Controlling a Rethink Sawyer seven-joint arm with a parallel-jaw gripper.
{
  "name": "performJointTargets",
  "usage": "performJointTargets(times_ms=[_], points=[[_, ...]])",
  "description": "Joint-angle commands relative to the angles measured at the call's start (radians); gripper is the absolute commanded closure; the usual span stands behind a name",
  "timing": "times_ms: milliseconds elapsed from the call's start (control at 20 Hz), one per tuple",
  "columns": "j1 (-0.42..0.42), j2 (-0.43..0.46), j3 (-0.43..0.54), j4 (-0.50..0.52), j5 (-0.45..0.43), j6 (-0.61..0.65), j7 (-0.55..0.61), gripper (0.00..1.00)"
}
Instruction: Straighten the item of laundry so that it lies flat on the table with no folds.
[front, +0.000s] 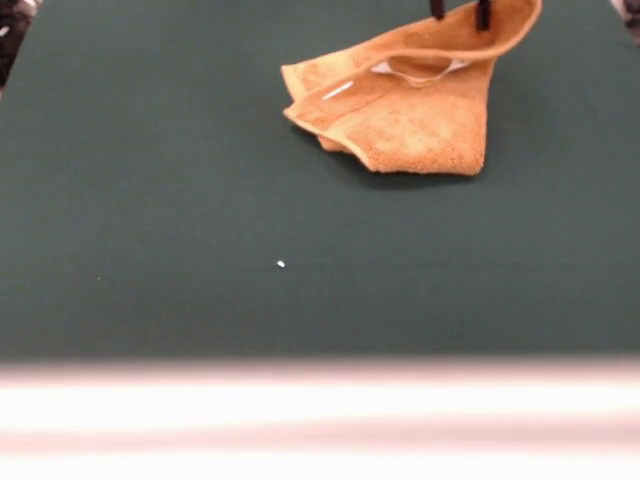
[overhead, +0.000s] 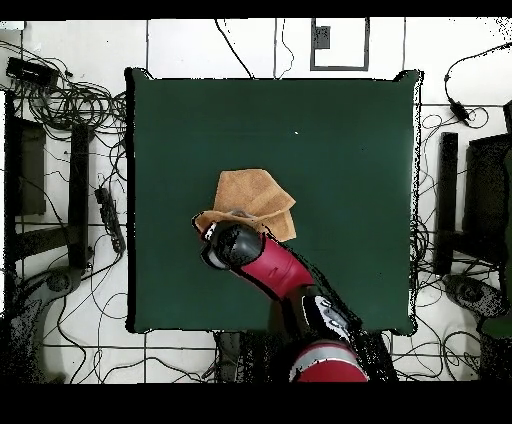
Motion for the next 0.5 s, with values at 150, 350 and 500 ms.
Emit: performJointTargets(times_ms=[150, 350, 500], points=[[0.103, 0.086, 0.080, 0.007, 0.100, 0.016, 0.319, 0.00], [0.129, 0.113, 0.062, -0.012, 0.099, 0.067, 0.314, 0.00], [0.155, 0.137, 0.038, -0.027, 0.081, 0.101, 0.303, 0.00]])
